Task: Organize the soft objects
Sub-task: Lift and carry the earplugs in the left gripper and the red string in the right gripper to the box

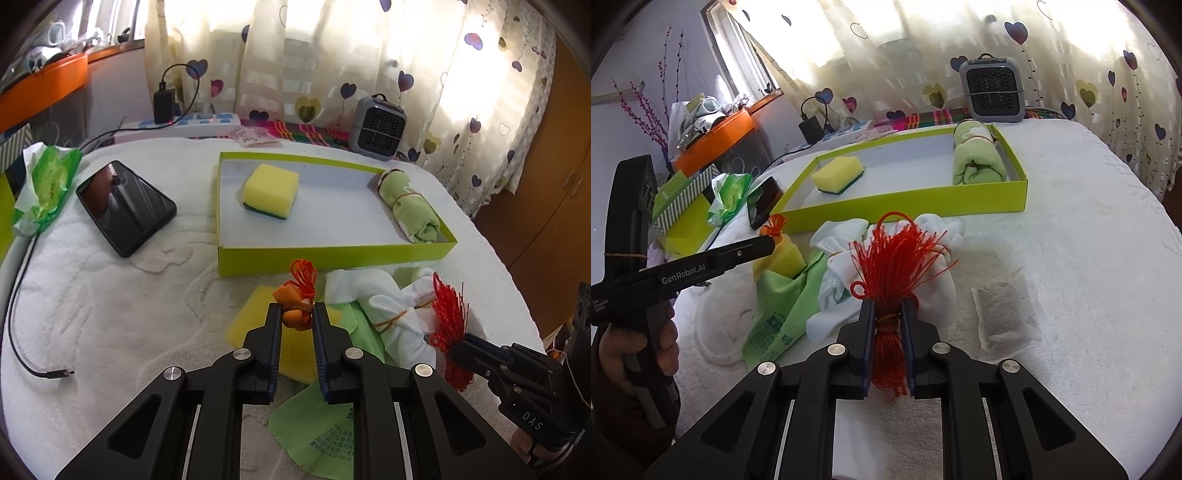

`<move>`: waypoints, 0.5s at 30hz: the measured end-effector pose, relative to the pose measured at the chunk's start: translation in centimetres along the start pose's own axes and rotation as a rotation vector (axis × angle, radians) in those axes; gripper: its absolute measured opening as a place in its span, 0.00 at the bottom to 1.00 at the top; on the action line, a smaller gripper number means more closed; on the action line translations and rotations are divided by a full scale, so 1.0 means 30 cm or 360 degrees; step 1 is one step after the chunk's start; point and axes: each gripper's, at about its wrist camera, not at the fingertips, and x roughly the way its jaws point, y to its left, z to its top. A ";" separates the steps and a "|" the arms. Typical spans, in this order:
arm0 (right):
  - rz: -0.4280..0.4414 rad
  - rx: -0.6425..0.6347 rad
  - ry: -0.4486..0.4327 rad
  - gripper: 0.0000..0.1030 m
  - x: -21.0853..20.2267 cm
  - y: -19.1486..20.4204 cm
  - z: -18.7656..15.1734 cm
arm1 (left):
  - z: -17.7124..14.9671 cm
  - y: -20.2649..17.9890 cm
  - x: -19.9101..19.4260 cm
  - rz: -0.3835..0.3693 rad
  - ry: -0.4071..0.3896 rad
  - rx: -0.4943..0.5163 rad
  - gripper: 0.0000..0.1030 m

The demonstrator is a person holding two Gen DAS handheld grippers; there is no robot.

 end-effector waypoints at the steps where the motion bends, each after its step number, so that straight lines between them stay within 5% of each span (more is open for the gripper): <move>1: -0.0002 -0.0002 -0.0004 0.13 -0.002 0.000 0.002 | 0.000 -0.001 -0.004 -0.0001 -0.0005 -0.0002 0.15; 15: -0.0010 -0.0001 -0.0101 0.09 -0.061 -0.010 0.030 | 0.005 -0.009 -0.038 -0.0021 -0.0046 -0.0017 0.15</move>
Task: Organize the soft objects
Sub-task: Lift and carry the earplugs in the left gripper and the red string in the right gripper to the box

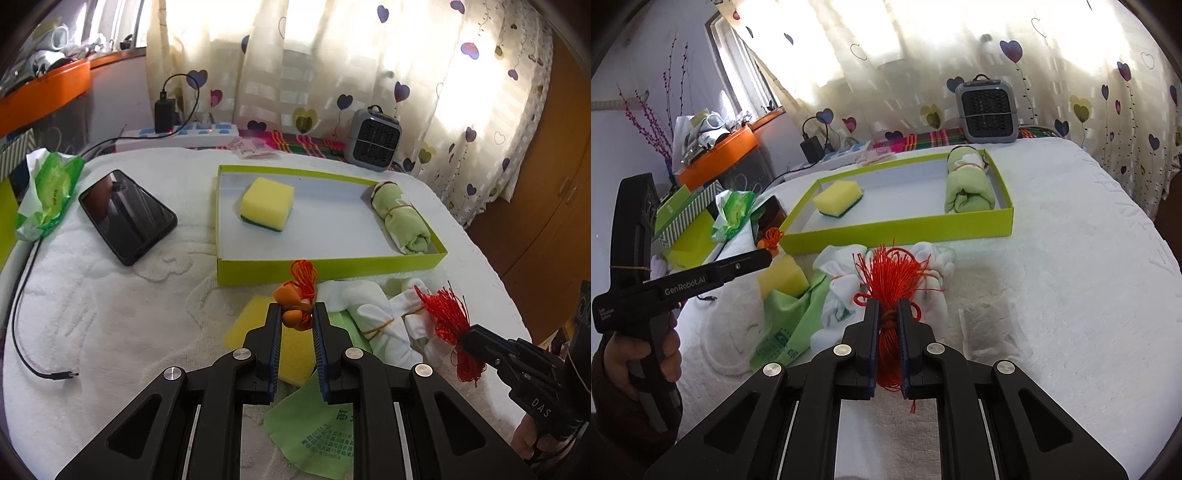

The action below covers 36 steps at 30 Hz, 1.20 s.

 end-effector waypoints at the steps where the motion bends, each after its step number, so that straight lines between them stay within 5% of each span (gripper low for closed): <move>1: -0.0001 0.0003 -0.0004 0.09 -0.002 -0.002 0.000 | 0.001 -0.001 -0.001 0.0002 -0.0002 -0.0001 0.15; 19: -0.0002 -0.0022 -0.0132 0.09 -0.041 0.000 0.110 | 0.097 -0.026 -0.010 -0.0058 -0.0043 0.0024 0.15; 36: -0.0043 -0.0067 -0.0135 0.09 0.076 -0.027 0.276 | 0.262 -0.044 0.125 -0.0074 -0.0021 0.0073 0.15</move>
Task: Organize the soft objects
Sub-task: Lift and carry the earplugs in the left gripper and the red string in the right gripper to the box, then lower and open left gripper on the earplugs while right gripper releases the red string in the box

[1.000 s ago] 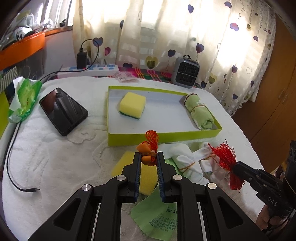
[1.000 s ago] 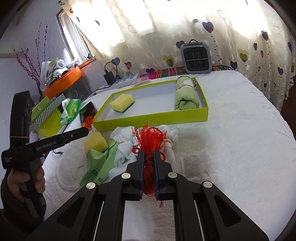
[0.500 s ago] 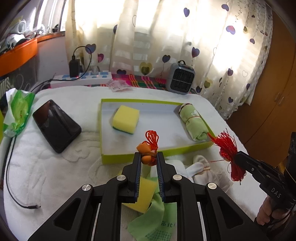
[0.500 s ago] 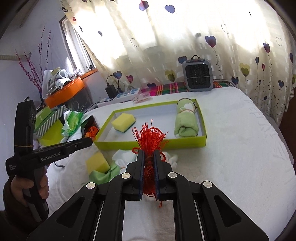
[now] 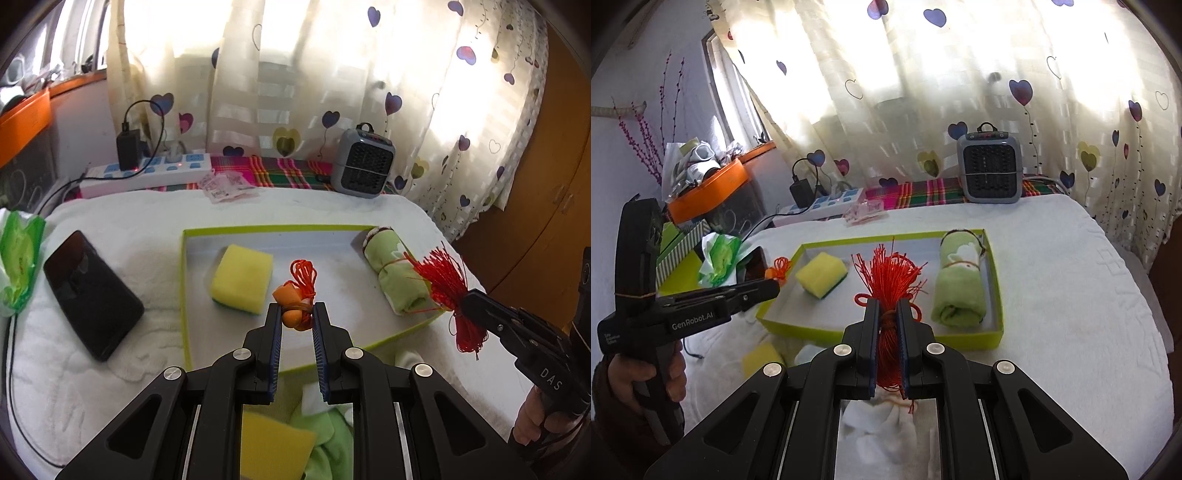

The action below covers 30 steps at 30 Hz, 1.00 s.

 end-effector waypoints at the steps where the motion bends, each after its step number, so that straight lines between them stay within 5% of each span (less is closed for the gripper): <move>1: -0.0003 -0.0003 0.0002 0.09 0.010 -0.002 0.007 | 0.010 -0.003 0.016 0.0000 0.0007 0.0005 0.15; 30: -0.0051 0.0028 0.0145 0.09 0.282 -0.053 0.094 | 0.078 0.027 0.317 0.0056 0.0199 0.0023 0.15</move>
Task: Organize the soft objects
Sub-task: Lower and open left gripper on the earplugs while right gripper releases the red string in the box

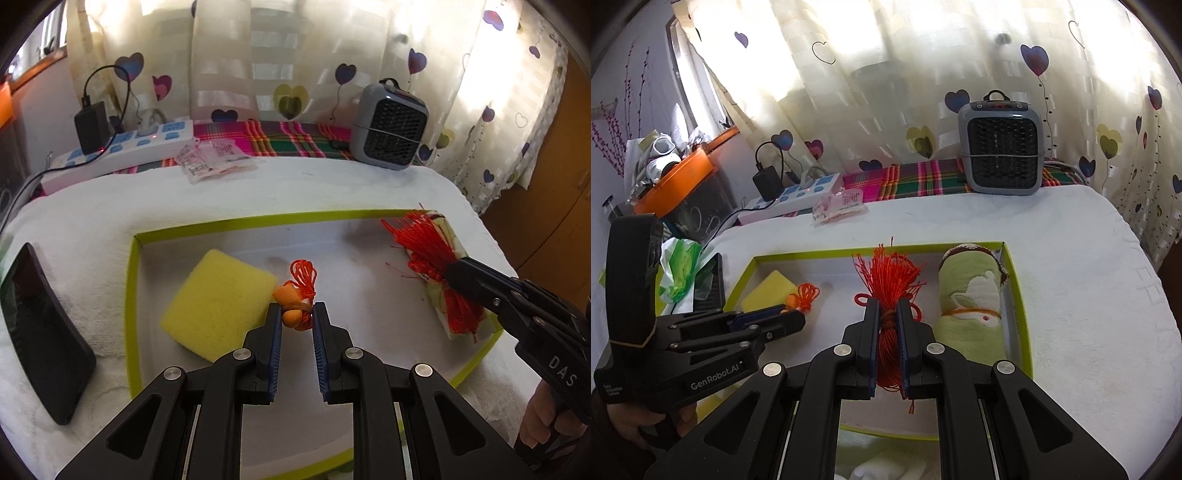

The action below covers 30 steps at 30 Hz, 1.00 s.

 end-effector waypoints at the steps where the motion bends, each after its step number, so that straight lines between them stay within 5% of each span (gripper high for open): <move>1: -0.0001 -0.0002 0.0001 0.09 0.001 0.000 0.000 | 0.003 0.008 0.001 0.0008 -0.0005 -0.0008 0.15; 11: -0.0029 -0.0020 0.0017 0.09 0.036 0.007 0.005 | 0.018 0.045 0.008 0.0104 -0.0044 -0.0040 0.15; 30: -0.0045 -0.0033 0.0101 0.10 0.112 -0.004 -0.004 | 0.032 0.019 0.055 0.0077 0.0017 -0.0018 0.21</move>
